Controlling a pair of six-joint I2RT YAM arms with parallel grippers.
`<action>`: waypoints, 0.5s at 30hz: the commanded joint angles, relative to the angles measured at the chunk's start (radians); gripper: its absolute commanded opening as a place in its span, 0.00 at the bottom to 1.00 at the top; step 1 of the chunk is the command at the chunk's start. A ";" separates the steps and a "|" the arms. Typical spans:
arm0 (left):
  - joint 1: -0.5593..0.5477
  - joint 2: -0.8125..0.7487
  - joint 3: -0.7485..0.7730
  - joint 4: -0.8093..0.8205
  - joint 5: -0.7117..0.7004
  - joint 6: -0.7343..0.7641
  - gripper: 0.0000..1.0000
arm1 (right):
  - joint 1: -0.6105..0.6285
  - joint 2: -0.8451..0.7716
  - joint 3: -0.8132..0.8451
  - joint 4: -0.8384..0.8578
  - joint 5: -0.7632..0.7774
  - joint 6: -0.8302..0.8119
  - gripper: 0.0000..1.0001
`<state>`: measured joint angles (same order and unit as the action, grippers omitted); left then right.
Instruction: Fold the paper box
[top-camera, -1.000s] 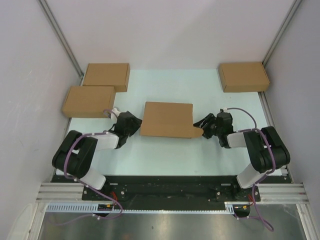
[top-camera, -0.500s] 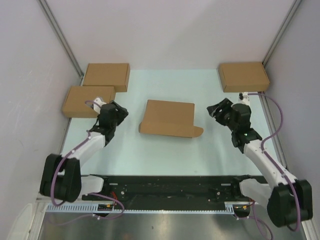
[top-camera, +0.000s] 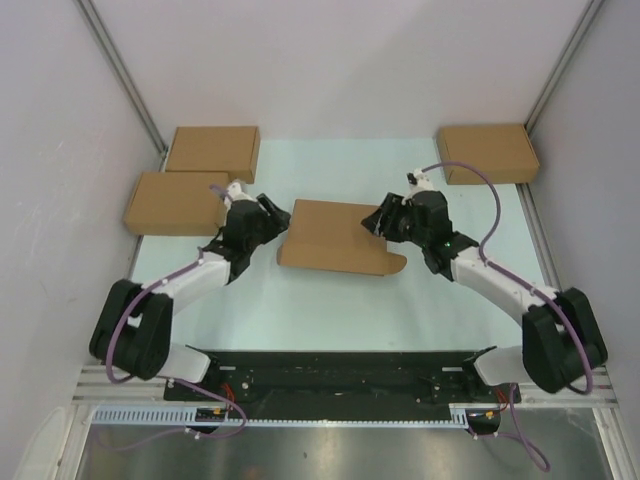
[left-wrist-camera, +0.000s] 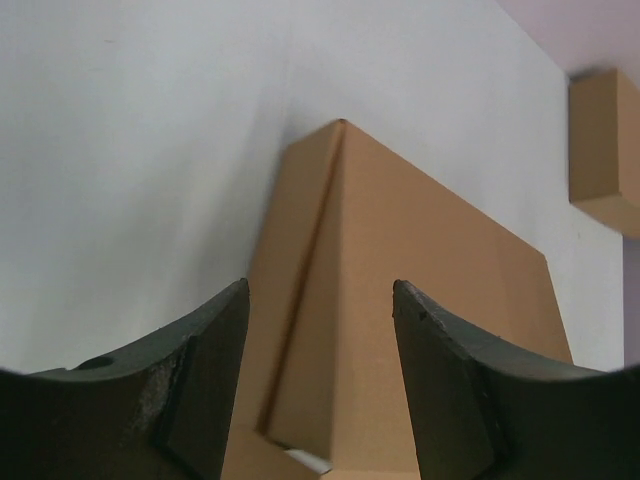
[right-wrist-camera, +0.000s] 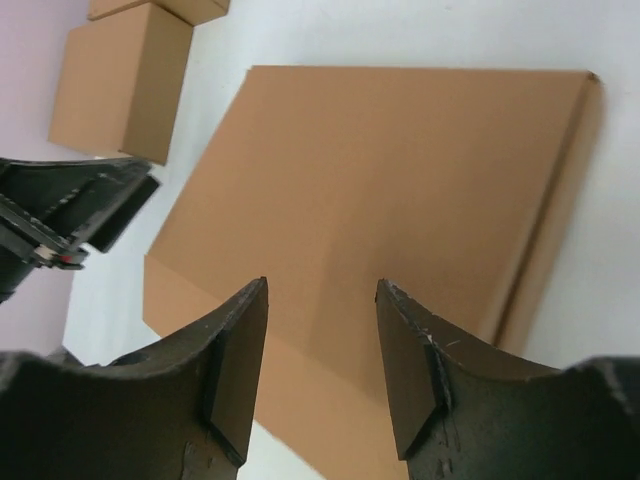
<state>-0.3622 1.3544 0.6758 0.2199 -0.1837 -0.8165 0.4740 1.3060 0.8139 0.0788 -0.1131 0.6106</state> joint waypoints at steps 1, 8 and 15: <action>-0.040 0.109 0.145 0.050 0.118 0.066 0.64 | -0.009 0.151 0.111 0.148 -0.125 0.023 0.52; -0.044 0.258 0.166 0.013 0.151 0.089 0.63 | -0.015 0.309 0.116 0.110 -0.177 0.011 0.51; -0.046 0.341 0.130 0.045 0.162 0.073 0.63 | -0.015 0.369 0.077 0.125 -0.175 0.000 0.51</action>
<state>-0.4053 1.6741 0.8173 0.2409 -0.0463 -0.7589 0.4610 1.6493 0.9047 0.1852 -0.2714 0.6266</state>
